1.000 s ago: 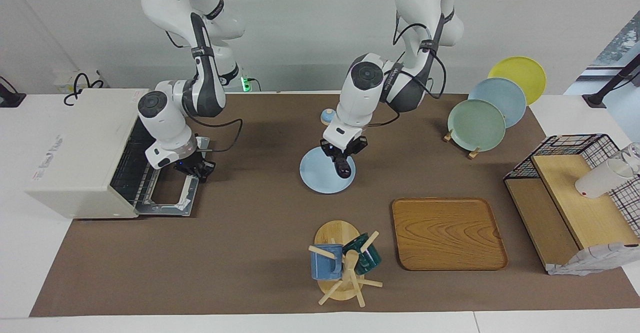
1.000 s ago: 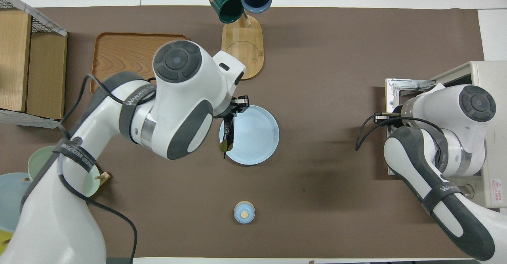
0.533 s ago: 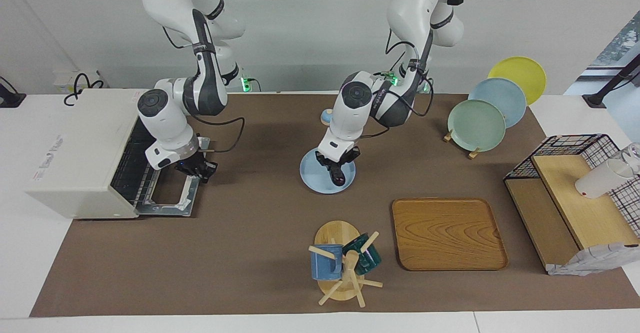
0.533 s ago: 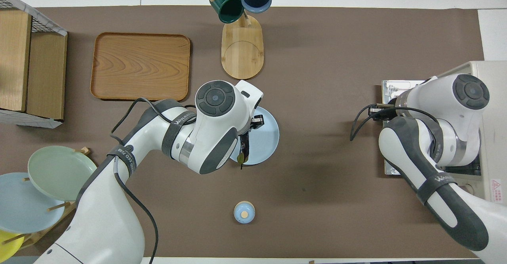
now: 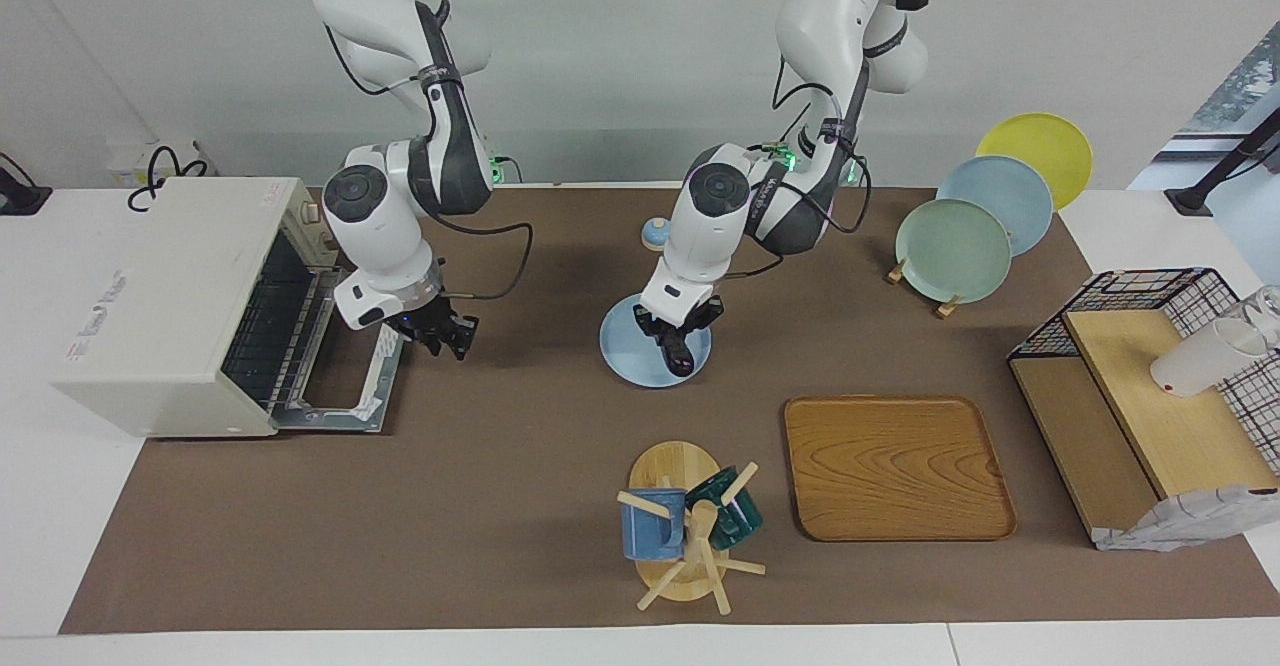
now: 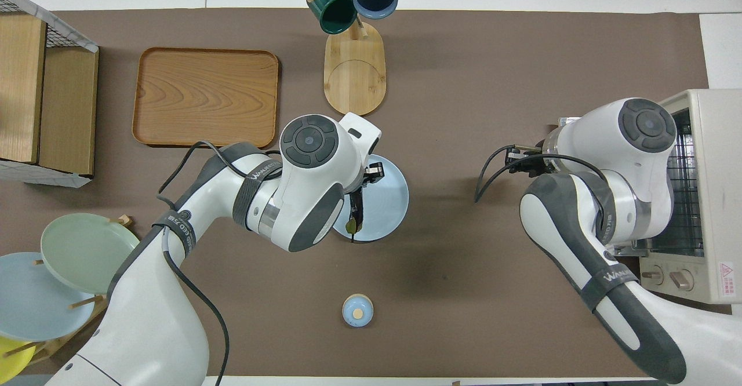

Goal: Put eggplant into oven

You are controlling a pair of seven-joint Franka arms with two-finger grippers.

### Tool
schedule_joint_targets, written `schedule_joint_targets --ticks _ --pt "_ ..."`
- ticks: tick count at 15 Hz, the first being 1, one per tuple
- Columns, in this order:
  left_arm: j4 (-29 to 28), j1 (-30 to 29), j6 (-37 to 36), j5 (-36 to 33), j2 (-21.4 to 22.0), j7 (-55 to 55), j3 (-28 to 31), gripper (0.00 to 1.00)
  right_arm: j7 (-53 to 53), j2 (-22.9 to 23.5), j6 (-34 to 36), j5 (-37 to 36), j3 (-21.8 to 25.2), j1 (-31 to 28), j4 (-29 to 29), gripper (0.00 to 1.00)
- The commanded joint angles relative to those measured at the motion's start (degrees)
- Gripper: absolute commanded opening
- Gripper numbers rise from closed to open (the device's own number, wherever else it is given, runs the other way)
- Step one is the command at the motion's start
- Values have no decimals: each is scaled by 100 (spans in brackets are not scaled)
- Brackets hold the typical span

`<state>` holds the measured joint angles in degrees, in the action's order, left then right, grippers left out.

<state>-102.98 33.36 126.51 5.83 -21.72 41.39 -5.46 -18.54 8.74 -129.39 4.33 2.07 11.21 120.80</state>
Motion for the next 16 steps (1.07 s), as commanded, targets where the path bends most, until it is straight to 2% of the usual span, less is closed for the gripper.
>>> schedule_joint_targets --ticks 1,2,3,5,8,10,12,13,16 --pt "6 -154 -117 41 114 -60 63 100 87 -74 54 -81 13 127 -29 41" --pt "67 -277 -309 41 211 -139 54 100 78 -65 116 -72 4 258 -99 43" --pt "146 -356 -503 41 290 -270 54 100 78 -48 238 -81 4 294 -213 49" --pt "348 -715 -986 41 474 -595 54 100 52 40 641 -81 4 477 -651 53" --pt "769 -1348 -1794 41 694 -1376 63 100 -814 285 1047 -169 4 1302 -1425 52" --pt "1182 -1744 -2304 41 695 -1869 72 100 -1640 767 1162 -178 4 1855 -2188 52" --pt "1324 -2104 -2482 -21 721 -2291 89 100 -2580 1653 1363 -300 21 2584 -3206 52" --pt "1316 -2245 -2491 -91 774 -2467 81 100 -2976 1953 1295 -510 13 2814 -3490 52" --pt "1316 -2685 -2552 -135 870 -3030 80 100 -3332 2097 312 -626 -5 3202 -3082 52"
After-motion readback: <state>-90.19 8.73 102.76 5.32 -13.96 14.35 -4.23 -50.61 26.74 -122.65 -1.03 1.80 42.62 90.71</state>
